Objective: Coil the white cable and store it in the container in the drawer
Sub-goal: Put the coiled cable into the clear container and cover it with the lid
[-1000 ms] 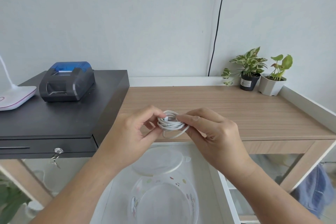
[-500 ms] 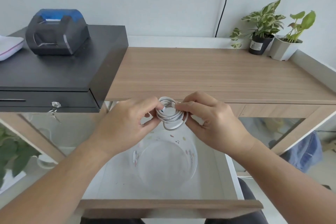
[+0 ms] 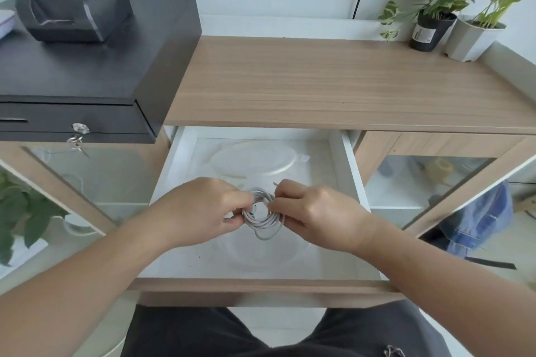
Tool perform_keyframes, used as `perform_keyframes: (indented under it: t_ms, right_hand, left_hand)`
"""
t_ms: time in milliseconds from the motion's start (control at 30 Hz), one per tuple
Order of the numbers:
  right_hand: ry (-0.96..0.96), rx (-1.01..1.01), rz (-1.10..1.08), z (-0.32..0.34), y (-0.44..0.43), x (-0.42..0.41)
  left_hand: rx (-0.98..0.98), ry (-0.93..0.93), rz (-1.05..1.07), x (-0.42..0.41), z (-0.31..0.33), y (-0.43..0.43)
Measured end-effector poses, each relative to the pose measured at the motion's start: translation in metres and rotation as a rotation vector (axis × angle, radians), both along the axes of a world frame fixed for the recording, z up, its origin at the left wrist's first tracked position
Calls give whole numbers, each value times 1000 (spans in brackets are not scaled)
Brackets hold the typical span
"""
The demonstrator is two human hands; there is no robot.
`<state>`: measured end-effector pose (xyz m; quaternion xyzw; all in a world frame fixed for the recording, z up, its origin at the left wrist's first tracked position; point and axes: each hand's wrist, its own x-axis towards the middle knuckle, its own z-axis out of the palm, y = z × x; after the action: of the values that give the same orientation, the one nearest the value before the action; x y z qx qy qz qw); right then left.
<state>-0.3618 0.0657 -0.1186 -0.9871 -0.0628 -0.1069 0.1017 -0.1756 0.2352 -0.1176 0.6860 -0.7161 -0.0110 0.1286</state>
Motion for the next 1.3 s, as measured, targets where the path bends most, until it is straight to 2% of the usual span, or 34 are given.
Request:
perform_keyframes:
  t_ms: [233,333,433,633,767,933,1100,1300]
  right_hand:
    - [328,-228,106,-8,1,12]
    - [427,-294,79,-11,-1,27]
    - [503,-275,12,-15,-4,41]
    - [652,-232,-57,-25,-5,51]
    - [663,-155,-87,-29,-10,48]
    - [664,-104,-107,-32,-9,48]
    - [664,-141,-82,-28,-8,48]
    - [593,-152,-134,-25,-8,43]
  left_hand:
    - [323,-278,-93,-5,-12,-16]
    - [426,-339,-46,-6,-13,-27]
    - [481,-311,40,-4,-11,-38]
    - [625,-186,68,1,-19,-45]
    - [596,-99,70,4,-26,-42]
    - [533,-128,87,1,-32,-41]
    - [511,-78,219,-4,-27,-40]
    - [483,34,207,-1,-19,-36]
